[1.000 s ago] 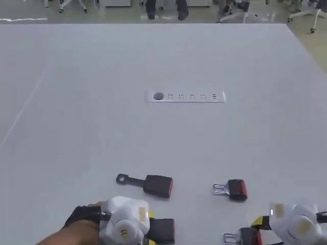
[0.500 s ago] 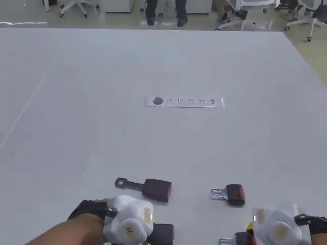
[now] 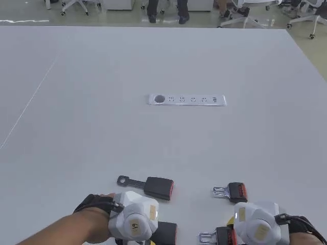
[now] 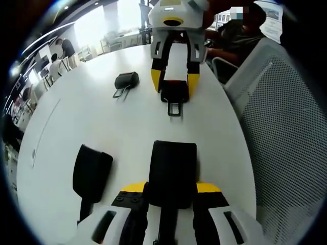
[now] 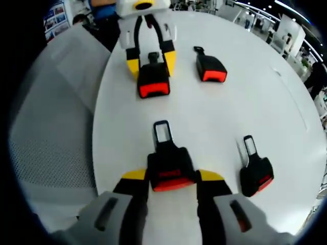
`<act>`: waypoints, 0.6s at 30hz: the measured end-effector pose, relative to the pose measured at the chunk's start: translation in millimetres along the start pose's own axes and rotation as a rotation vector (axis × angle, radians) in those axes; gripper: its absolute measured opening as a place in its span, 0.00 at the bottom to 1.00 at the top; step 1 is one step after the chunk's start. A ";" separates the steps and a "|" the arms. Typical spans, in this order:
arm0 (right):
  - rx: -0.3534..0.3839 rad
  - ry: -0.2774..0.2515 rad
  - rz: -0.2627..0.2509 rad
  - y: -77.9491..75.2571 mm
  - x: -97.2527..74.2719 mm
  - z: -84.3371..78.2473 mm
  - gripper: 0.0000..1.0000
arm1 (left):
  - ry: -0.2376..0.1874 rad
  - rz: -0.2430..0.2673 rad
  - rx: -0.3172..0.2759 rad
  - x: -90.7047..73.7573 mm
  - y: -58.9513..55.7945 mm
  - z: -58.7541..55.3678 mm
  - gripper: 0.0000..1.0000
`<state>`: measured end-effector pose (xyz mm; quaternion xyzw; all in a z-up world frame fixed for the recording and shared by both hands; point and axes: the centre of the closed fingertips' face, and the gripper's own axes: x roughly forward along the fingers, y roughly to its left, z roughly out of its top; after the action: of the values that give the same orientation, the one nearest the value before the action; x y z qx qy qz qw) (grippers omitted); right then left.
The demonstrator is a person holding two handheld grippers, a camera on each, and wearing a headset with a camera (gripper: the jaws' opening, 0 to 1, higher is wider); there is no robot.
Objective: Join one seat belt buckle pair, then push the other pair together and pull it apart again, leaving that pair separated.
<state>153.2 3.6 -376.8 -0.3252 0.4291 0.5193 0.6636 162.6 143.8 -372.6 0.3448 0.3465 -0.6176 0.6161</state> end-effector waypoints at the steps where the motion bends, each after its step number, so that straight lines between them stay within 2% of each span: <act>1: 0.000 -0.002 -0.001 0.3 0.9 1.8 0.37 | 0.001 0.001 -0.003 -0.1 0.0 0.0 0.35; 18: 0.001 -0.058 -0.013 6.3 18.7 39.2 0.37 | 0.001 0.010 -0.033 0.5 -0.1 0.2 0.35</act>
<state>157.9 47.2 -377.2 -0.3124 0.4077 0.5242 0.6793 162.4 143.4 -373.0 0.3367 0.3552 -0.6087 0.6244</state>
